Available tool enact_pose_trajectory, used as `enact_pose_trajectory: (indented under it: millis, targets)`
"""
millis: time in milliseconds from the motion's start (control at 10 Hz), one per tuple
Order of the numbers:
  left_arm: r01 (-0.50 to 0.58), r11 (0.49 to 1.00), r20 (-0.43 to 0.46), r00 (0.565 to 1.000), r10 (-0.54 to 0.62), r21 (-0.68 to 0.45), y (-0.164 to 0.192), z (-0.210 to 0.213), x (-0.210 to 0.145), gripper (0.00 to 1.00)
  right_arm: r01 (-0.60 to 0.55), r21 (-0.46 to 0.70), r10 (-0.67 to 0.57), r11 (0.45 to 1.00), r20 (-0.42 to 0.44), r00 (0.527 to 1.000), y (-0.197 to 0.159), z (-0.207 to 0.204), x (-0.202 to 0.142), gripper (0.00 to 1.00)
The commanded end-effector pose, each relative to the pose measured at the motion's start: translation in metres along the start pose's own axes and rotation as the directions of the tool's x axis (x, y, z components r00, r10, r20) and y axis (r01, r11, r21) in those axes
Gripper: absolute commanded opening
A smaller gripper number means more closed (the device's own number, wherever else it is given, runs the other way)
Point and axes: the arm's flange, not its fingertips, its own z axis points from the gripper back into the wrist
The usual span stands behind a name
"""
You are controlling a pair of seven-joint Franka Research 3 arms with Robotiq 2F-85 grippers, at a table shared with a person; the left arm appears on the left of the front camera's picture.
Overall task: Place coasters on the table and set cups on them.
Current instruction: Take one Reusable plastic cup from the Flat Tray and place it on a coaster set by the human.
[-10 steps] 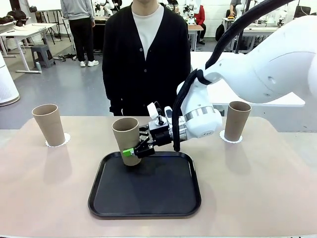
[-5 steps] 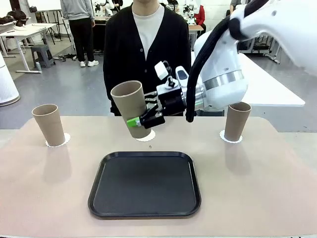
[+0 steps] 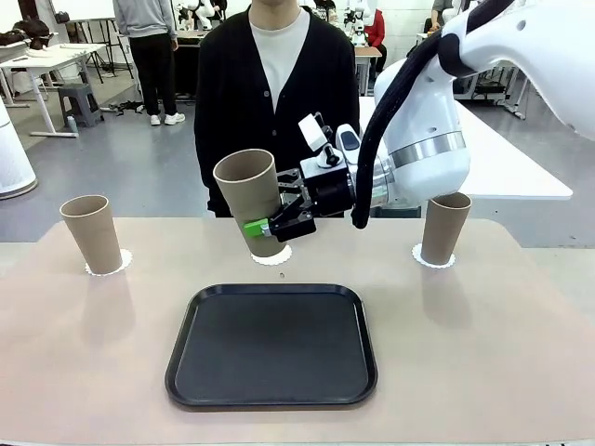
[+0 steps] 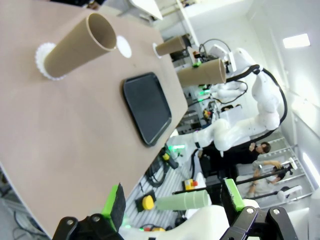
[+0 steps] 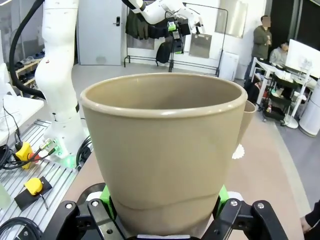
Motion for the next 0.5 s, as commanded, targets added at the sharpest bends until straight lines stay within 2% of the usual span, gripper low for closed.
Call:
enact_pose_trajectory:
  millis: [0,100,400]
  targets:
    - [-0.010,1.000,0.001,1.000,0.010,0.006,-0.0021,0.0012,-0.0002,1.00,0.006,-0.037,-0.005,0.999,0.025,1.000,-0.0030,-0.0041,0.0030,0.69]
    - [-0.010,1.000,0.001,1.000,0.010,0.006,-0.0021,0.0012,-0.0002,1.00,0.000,0.000,0.000,1.000,0.000,1.000,0.0000,0.0000,0.0000,0.69]
    - [-0.010,1.000,0.001,1.000,0.010,0.006,-0.0021,0.0012,-0.0002,1.00,0.000,0.000,0.000,1.000,0.000,1.000,0.0000,0.0000,0.0000,0.69]
